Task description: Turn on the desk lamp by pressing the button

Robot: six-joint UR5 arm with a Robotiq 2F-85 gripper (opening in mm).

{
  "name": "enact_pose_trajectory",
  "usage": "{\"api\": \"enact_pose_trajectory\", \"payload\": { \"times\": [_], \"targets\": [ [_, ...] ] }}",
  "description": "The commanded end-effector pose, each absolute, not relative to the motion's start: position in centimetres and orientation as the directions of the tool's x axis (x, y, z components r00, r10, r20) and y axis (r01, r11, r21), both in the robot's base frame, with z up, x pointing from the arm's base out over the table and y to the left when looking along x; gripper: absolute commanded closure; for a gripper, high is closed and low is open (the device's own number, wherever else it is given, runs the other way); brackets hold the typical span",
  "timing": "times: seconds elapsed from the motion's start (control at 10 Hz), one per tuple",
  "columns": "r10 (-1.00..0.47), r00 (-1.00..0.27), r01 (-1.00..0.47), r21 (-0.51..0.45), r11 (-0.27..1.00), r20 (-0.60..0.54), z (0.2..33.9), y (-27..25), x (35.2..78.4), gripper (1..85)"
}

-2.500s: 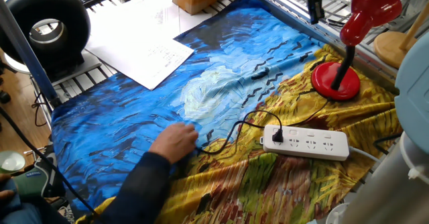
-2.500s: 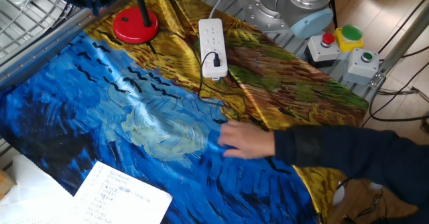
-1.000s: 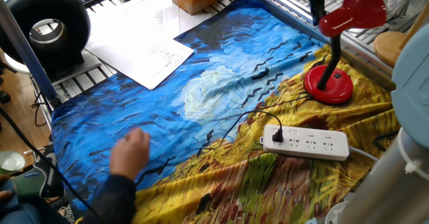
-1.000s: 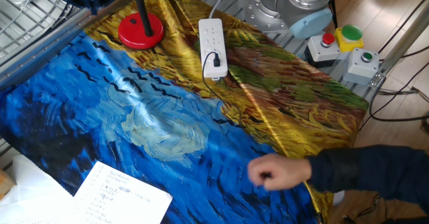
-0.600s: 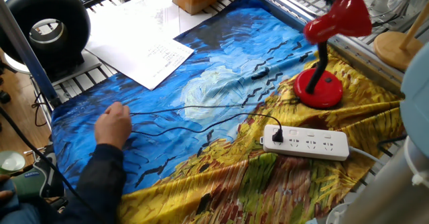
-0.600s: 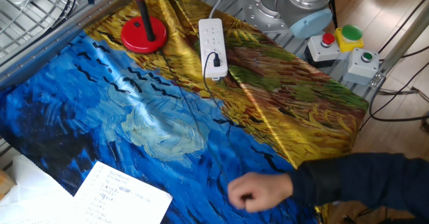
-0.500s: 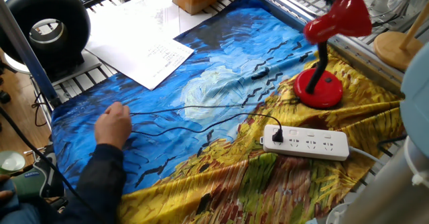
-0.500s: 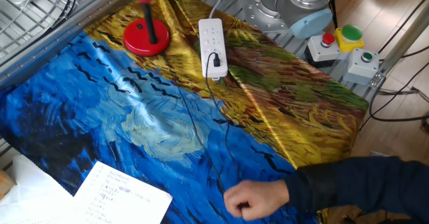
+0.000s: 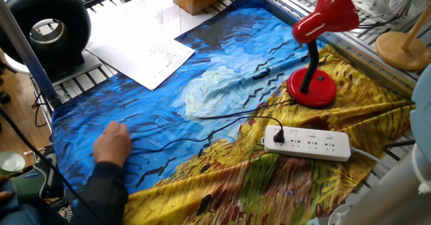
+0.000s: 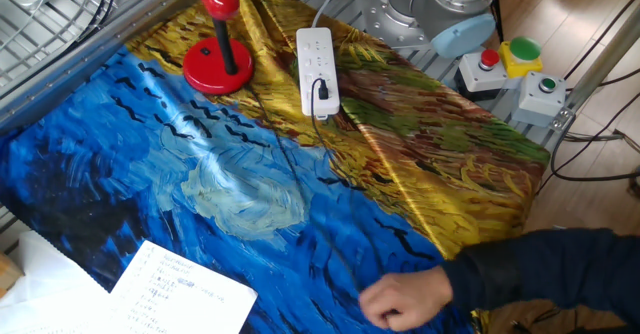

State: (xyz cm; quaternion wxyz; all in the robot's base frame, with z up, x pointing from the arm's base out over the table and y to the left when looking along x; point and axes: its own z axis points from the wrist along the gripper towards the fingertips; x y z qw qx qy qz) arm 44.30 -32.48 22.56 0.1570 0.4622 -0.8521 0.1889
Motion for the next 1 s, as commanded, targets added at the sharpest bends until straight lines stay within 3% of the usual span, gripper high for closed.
{"api": "enact_pose_trajectory", "payload": {
  "times": [0.0,0.3,0.7,0.9],
  "targets": [
    [-0.754,-0.514,-0.855,-0.174,0.488,0.409,22.0,-33.6,43.8,84.3],
    [-0.781,-0.540,-0.842,-0.189,0.506,0.315,20.7,-33.3,44.0,84.3],
    [-0.841,-0.541,-0.818,-0.225,0.530,-0.017,18.2,-28.5,47.8,84.3],
    [-0.850,-0.527,-0.827,-0.222,0.516,-0.010,17.4,-28.8,47.3,84.3]
  ]
}}
